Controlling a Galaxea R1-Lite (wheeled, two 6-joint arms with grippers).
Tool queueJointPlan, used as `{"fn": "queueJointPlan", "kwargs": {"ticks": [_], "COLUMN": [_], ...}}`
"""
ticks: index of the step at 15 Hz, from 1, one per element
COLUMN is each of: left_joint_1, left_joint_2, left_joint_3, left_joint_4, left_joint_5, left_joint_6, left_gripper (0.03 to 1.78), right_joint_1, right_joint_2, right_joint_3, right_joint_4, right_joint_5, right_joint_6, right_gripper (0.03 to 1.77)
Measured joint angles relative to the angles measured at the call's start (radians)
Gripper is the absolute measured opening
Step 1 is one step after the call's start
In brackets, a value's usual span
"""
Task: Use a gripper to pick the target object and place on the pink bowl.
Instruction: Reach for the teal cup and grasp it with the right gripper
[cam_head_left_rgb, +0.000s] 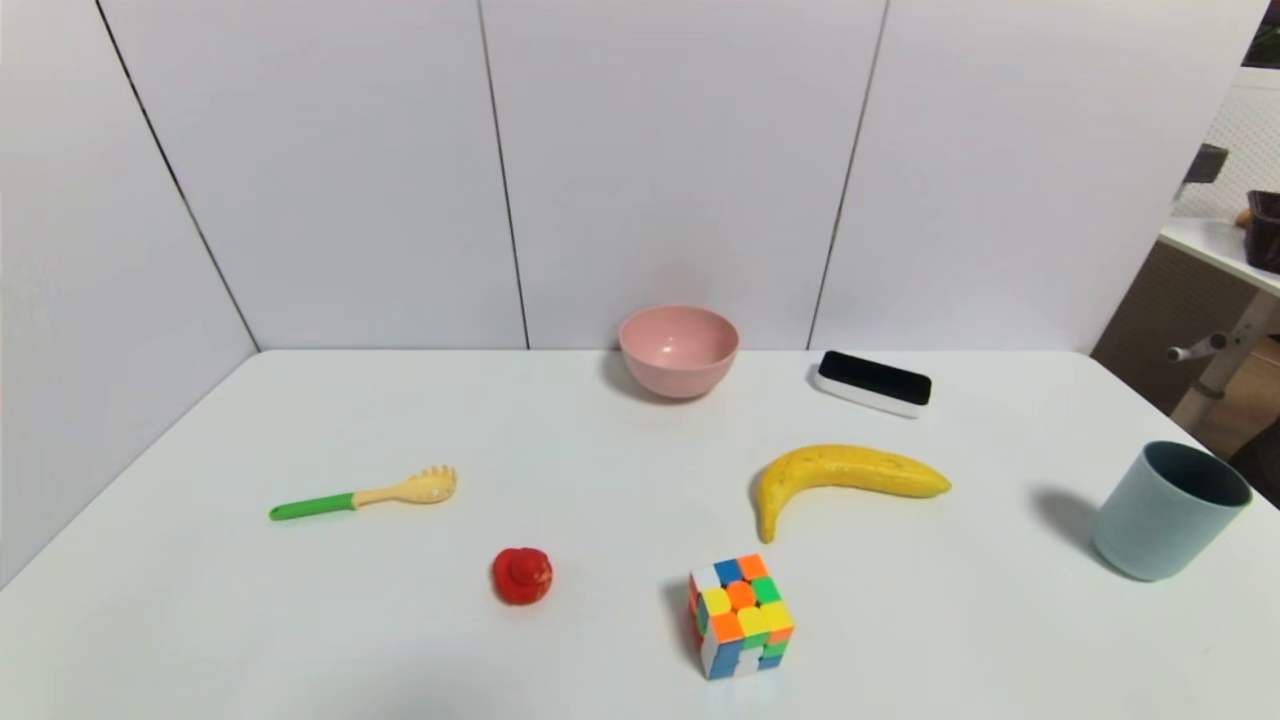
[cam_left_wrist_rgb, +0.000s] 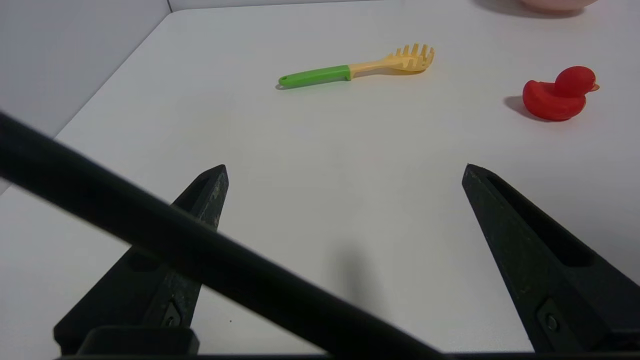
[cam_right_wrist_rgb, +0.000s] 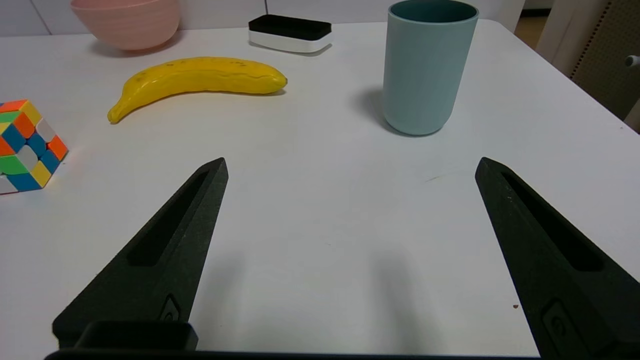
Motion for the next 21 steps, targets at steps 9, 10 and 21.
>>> {"fn": "queueJointPlan", "kwargs": {"ticks": [9, 10, 21], "left_joint_1": [0.000, 0.000, 0.000], "left_joint_2": [0.000, 0.000, 0.000], "left_joint_3": [0.000, 0.000, 0.000], "left_joint_4": [0.000, 0.000, 0.000], "left_joint_5": [0.000, 0.000, 0.000], "left_joint_6": [0.000, 0.000, 0.000], "left_gripper": [1.69, 1.69, 1.69], "right_joint_1": [0.000, 0.000, -0.097], "right_joint_2": [0.043, 0.065, 0.653], "right_joint_3": [-0.009, -0.026, -0.489], "right_joint_4": [0.030, 0.050, 0.307], "right_joint_5": [-0.001, -0.001, -0.007], "right_joint_6": [-0.006, -0.004, 0.151], "right_gripper": [1.71, 1.71, 1.71]}}
